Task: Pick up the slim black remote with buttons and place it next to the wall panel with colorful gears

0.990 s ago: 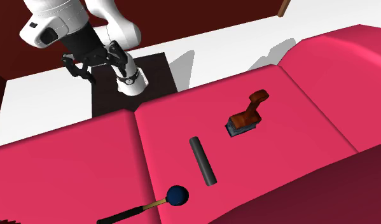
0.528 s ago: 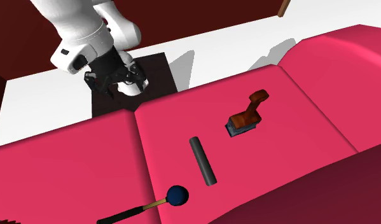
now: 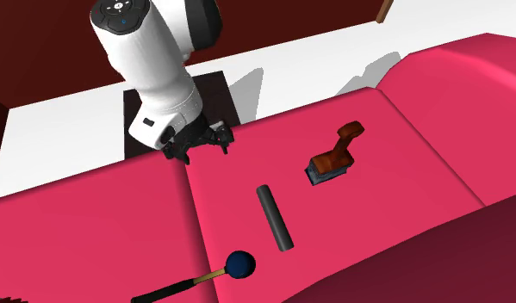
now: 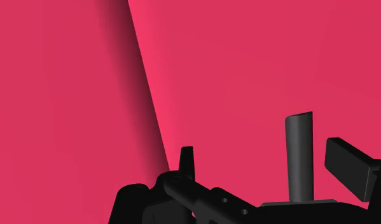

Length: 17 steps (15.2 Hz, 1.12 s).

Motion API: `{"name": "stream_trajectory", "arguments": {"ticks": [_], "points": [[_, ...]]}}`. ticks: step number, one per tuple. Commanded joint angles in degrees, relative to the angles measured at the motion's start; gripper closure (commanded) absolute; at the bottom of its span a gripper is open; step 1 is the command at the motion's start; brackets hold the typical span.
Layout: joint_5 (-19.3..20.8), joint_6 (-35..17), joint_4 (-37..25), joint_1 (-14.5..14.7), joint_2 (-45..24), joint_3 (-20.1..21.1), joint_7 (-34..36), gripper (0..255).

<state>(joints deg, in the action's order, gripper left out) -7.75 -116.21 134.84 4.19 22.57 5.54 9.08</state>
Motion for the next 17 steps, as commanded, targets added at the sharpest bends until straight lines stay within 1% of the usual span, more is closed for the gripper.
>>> {"name": "stream_trajectory", "arguments": {"ticks": [1, 5, 9, 15, 16, 17], "points": [[-0.1, -2.3, -1.8, 0.6, -4.4, 1.4, 1.5, 0], [0.6, -6.2, -5.9, 1.4, -12.8, 3.5, 3.9, 0], [2.1, -9.2, -11.0, 2.4, -21.5, 5.2, 6.7, 0], [5.5, -11.6, -20.7, 4.5, -34.9, 6.5, 10.9, 0], [5.9, -11.8, -22.1, 4.9, -36.5, 6.5, 11.4, 0], [6.0, -12.4, -21.8, 5.0, -36.9, 6.5, 11.4, 0]]}}
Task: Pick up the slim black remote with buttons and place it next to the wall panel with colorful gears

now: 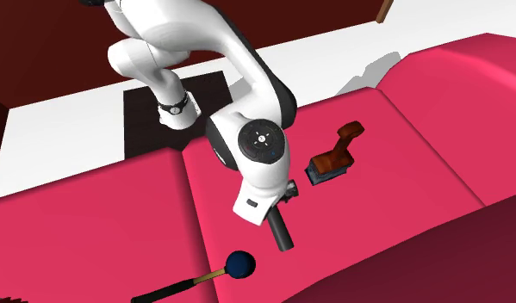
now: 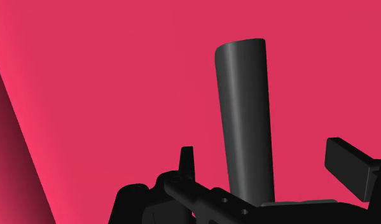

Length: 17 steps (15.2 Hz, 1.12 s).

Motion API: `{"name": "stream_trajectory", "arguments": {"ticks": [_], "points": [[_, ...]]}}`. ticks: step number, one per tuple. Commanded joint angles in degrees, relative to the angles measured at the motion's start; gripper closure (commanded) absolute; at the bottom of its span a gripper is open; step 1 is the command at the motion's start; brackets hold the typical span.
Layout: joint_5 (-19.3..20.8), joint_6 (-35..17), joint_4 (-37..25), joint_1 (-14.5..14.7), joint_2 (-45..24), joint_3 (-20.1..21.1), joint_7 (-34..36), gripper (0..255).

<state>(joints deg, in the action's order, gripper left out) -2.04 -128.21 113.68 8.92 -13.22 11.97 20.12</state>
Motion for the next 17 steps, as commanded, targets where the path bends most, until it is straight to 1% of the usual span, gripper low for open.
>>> {"name": "stream_trajectory", "arguments": {"ticks": [1, 7, 14, 15, 17], "points": [[0.4, -1.1, -0.4, 0.3, -1.6, 0.0, 0.5, 0], [0.9, -4.8, 0.8, 0.7, -4.1, -0.1, 0.8, 0], [0.9, -4.8, 0.7, 0.7, -4.1, -0.1, 0.8, 0], [0.9, -4.8, 0.7, 0.7, -4.1, -0.1, 0.8, 255], [0.9, -4.8, 0.7, 0.7, -4.1, -0.1, 0.8, 255]]}}
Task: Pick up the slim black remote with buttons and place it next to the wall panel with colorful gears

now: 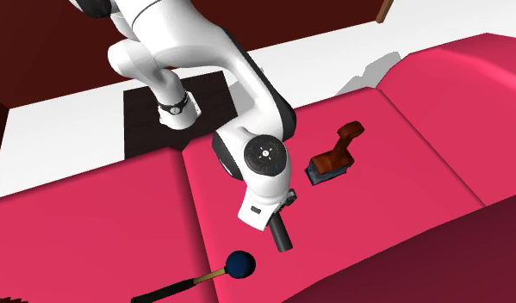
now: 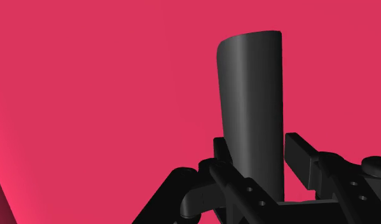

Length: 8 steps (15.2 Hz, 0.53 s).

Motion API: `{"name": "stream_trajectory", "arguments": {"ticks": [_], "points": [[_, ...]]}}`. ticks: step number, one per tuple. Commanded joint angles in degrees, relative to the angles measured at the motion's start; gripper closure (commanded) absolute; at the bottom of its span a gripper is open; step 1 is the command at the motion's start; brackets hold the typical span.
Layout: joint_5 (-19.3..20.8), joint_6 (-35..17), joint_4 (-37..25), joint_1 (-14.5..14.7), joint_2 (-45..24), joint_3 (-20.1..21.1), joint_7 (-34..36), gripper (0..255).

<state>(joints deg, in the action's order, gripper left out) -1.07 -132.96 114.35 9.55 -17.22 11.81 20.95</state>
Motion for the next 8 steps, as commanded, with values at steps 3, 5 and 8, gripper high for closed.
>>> {"name": "stream_trajectory", "arguments": {"ticks": [3, 5, 8], "points": [[0.0, 0.0, 0.1, 0.1, -0.1, 0.1, 0.0, 255], [0.0, 0.0, 0.1, 0.1, -0.1, 0.1, 0.0, 255], [-0.1, 0.6, -0.1, 0.0, 0.3, 0.1, 0.0, 255]]}}
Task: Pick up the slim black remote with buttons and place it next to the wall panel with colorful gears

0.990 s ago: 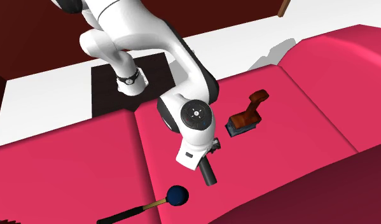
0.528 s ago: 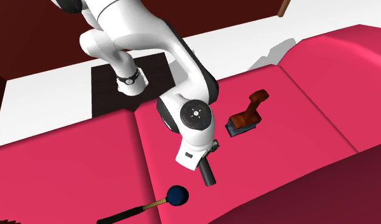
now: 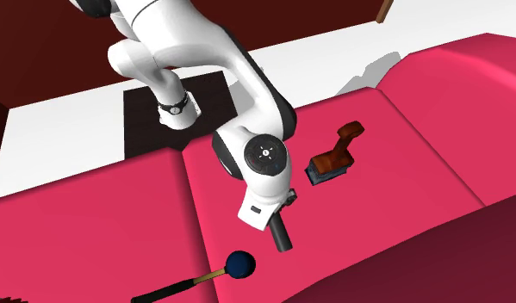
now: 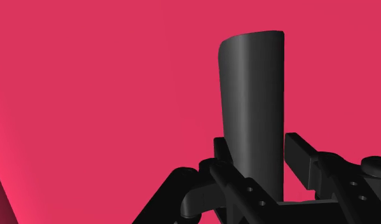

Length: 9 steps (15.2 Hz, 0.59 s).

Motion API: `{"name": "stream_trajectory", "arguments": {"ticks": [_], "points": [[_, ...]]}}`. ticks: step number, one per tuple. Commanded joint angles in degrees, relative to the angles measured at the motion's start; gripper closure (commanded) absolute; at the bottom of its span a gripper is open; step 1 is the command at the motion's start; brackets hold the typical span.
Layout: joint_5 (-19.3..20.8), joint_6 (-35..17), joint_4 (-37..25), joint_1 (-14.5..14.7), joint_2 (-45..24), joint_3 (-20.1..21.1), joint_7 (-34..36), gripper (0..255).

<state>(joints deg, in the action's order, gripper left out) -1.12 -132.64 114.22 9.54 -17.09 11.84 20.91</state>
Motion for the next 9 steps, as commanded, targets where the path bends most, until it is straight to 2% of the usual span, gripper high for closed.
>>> {"name": "stream_trajectory", "arguments": {"ticks": [1, 9], "points": [[-0.2, 1.0, -0.2, 0.0, 0.7, 0.1, 0.0, 255], [-0.8, 6.4, -2.5, -0.3, 3.9, 0.3, -0.1, 255]]}}
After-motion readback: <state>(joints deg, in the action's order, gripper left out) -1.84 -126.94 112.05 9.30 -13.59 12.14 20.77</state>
